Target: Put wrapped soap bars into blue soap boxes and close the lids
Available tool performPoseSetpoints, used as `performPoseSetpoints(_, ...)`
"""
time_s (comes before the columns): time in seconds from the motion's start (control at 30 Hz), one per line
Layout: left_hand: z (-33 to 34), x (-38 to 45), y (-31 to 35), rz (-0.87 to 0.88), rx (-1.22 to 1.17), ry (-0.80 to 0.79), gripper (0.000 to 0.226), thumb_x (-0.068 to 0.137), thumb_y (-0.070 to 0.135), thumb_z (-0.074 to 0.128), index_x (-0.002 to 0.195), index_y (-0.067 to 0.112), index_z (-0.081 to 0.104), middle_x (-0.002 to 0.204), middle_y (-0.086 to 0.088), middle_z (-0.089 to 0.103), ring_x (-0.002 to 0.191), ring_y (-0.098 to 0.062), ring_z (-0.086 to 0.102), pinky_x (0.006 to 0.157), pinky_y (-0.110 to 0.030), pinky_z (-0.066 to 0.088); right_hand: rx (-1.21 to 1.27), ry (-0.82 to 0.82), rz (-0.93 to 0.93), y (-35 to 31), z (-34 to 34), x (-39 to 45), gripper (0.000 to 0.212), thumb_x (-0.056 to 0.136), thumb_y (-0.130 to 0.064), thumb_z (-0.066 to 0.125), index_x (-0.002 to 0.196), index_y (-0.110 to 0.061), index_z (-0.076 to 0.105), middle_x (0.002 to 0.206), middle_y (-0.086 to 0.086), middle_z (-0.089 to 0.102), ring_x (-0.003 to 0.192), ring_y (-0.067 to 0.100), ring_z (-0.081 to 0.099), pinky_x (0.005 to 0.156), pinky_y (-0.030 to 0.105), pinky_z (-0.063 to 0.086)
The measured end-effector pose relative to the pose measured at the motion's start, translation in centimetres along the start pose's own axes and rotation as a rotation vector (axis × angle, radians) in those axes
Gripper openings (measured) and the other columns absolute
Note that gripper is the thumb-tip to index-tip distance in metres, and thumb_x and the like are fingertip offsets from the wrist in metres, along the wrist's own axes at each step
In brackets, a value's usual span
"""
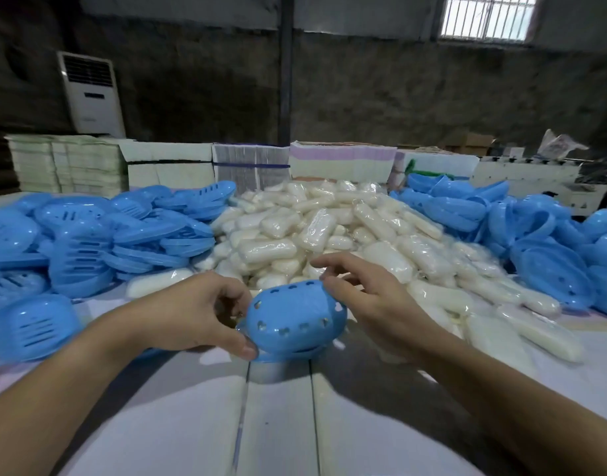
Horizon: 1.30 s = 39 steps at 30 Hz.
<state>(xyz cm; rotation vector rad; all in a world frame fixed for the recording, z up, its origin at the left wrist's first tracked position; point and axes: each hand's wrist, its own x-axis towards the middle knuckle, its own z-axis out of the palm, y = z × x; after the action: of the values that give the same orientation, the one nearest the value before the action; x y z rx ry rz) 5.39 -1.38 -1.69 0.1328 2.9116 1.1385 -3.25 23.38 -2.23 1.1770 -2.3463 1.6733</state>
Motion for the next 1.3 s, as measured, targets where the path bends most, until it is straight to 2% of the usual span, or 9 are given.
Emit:
performPoseSetpoints(0.2, 0.2, -0.1, 0.2, 0.058, -0.044, 0.010, 0.049, 0.063, 0.029, 0.097, 0.106, 0.033, 0.073, 0.086, 0.007, 0.069, 0.071, -0.002, 0.058, 0.065, -0.018, 0.048, -0.465, -0.414, -0.266, -0.6, -0.9, -0.6, 0.053, 0.082, -0.033, 0.077, 0.132, -0.030, 0.058, 0.123, -0.012, 0.057, 0.113, 0.004, 0.052, 0.094, 0.021, 0.043)
performPoseSetpoints(0.4, 1.0, 0.3, 0.5, 0.117, -0.100, 0.015, 0.060, 0.062, 0.021, 0.097, 0.113, 0.034, 0.068, 0.093, -0.001, 0.069, 0.073, -0.005, 0.062, 0.068, -0.019, 0.051, -0.396, -0.313, -0.369, -1.0, -0.3, -0.3, 0.049, 0.075, -0.018, 0.085, 0.121, -0.017, 0.068, 0.120, -0.001, 0.063, 0.110, 0.010, 0.058, 0.095, 0.030, 0.046)
performPoseSetpoints(0.5, 1.3, 0.3, 0.7, 0.143, -0.082, 0.030, 0.058, 0.062, 0.021, 0.097, 0.109, 0.037, 0.067, 0.096, 0.003, 0.071, 0.077, -0.006, 0.066, 0.068, -0.017, 0.052, -0.372, -0.314, -0.330, -1.0, -0.1, -0.1, 0.045, 0.076, -0.024, 0.083, 0.119, -0.019, 0.069, 0.119, -0.002, 0.063, 0.110, 0.010, 0.059, 0.096, 0.035, 0.046)
performPoseSetpoints(0.63, 1.6, 0.2, 1.0, 0.140, 0.007, 0.025, 0.063, 0.054, 0.040, 0.093, 0.109, 0.044, 0.063, 0.100, 0.012, 0.070, 0.089, -0.012, 0.067, 0.079, -0.036, 0.059, -0.371, -0.369, -0.322, -0.8, 0.2, -0.3, 0.047, 0.080, -0.032, 0.074, 0.123, -0.018, 0.067, 0.123, -0.001, 0.062, 0.112, 0.011, 0.059, 0.097, 0.037, 0.047)
performPoseSetpoints(0.73, 1.7, 0.1, 1.2, 0.169, 0.078, 0.034, 0.068, 0.050, 0.055, 0.088, 0.111, 0.050, 0.059, 0.104, 0.023, 0.063, 0.095, -0.006, 0.063, 0.080, -0.030, 0.057, -0.389, -0.394, -0.327, -0.8, 0.0, -0.5, 0.047, 0.082, -0.031, 0.073, 0.126, -0.015, 0.065, 0.126, 0.003, 0.061, 0.115, 0.015, 0.059, 0.097, 0.040, 0.047)
performPoseSetpoints(0.83, 1.6, 0.1, 1.2, 0.183, 0.094, 0.035, 0.066, 0.051, 0.057, 0.088, 0.111, 0.050, 0.061, 0.105, 0.019, 0.066, 0.096, -0.007, 0.065, 0.082, -0.037, 0.058, -0.397, -0.415, -0.326, -0.9, -0.4, -0.6, 0.048, 0.084, -0.024, 0.076, 0.129, -0.013, 0.063, 0.129, 0.006, 0.059, 0.117, 0.017, 0.058, 0.098, 0.042, 0.047)
performPoseSetpoints(1.07, 1.4, 0.1, 0.8, 0.222, 0.100, 0.029, 0.062, 0.062, 0.055, 0.080, 0.121, 0.044, 0.066, 0.111, 0.020, 0.070, 0.104, -0.006, 0.066, 0.092, -0.039, 0.055, -0.418, -0.465, -0.346, -0.3, -0.8, -1.2, 0.071, 0.076, -0.017, 0.082, 0.140, -0.019, 0.052, 0.143, -0.004, 0.052, 0.130, 0.012, 0.051, 0.104, 0.039, 0.044)
performPoseSetpoints(1.23, 1.6, 0.3, 0.4, 0.264, 0.158, 0.039, 0.068, 0.058, 0.056, 0.085, 0.121, 0.052, 0.060, 0.116, 0.029, 0.062, 0.110, 0.001, 0.059, 0.087, -0.014, 0.047, -0.480, -0.377, -0.408, -0.4, -0.8, -1.0, 0.057, 0.083, -0.026, 0.073, 0.137, -0.028, 0.054, 0.126, -0.011, 0.064, 0.110, 0.009, 0.062, 0.089, 0.036, 0.051)
performPoseSetpoints(1.3, 1.9, 0.5, 0.3, 0.294, 0.154, 0.056, 0.062, 0.059, 0.051, 0.086, 0.116, 0.046, 0.064, 0.108, 0.024, 0.065, 0.103, -0.002, 0.061, 0.083, -0.017, 0.049, -0.460, -0.363, -0.422, -0.5, -0.9, -0.9, 0.049, 0.088, -0.030, 0.067, 0.135, -0.027, 0.055, 0.118, -0.012, 0.065, 0.104, 0.009, 0.063, 0.085, 0.035, 0.051)
